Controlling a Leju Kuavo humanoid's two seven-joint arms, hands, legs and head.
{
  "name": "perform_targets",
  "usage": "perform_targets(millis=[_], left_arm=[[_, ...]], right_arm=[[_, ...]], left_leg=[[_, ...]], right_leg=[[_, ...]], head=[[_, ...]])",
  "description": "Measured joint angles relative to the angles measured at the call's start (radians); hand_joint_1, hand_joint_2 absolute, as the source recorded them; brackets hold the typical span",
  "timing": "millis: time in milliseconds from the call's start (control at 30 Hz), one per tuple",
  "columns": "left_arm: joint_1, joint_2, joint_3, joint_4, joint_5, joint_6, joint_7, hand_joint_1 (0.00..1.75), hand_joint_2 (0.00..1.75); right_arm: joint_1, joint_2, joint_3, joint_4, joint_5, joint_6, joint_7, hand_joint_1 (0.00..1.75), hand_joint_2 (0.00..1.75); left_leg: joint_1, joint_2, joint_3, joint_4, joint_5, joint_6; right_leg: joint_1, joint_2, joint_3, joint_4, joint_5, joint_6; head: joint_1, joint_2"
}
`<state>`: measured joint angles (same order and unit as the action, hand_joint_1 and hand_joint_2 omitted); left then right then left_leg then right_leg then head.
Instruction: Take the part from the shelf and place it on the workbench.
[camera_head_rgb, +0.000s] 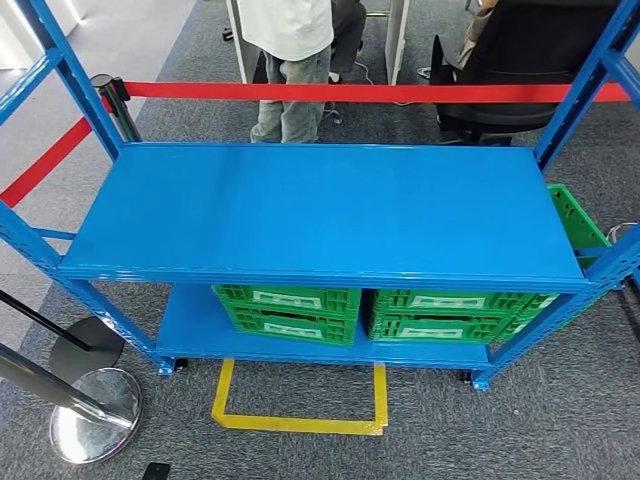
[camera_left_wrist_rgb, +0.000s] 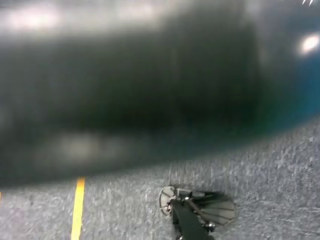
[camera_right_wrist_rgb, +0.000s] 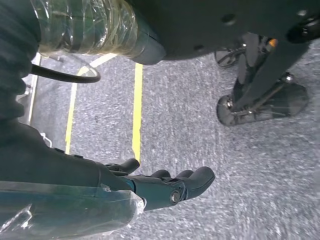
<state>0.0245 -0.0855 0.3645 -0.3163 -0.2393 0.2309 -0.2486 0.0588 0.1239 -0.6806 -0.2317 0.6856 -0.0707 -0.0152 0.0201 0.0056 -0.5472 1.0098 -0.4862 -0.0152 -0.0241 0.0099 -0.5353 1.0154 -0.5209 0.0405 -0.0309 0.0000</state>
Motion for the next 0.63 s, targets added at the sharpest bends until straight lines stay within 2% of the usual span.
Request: perform_targets(millis=[167, 633], left_arm=[[0.02, 0.012, -0.06, -0.01, 0.042, -0.04, 0.043, 0.0, 0.0], [0.076, 0.05, -0.221, -0.036, 0.159, -0.152, 0.163, 0.0, 0.0]], right_arm=[[0.013, -0.022, 0.115, -0.023, -0.12, 0.013, 0.0, 0.0, 1.75], [0.054, -0.071, 0.426, -0.093, -0.454, 0.046, 0.009, 0.0, 1.75]], left_leg=[[0.0, 0.0, 0.0, 0.0, 0.0, -0.004], [-0.002, 0.0, 0.0, 0.0, -0.001, -0.004]], right_leg=[[0.001, 0.0, 0.001, 0.0, 0.0, -0.001], [-0.001, 0.0, 0.001, -0.001, 0.001, -0.001]], head=[[0.001, 0.0], [0.001, 0.0]])
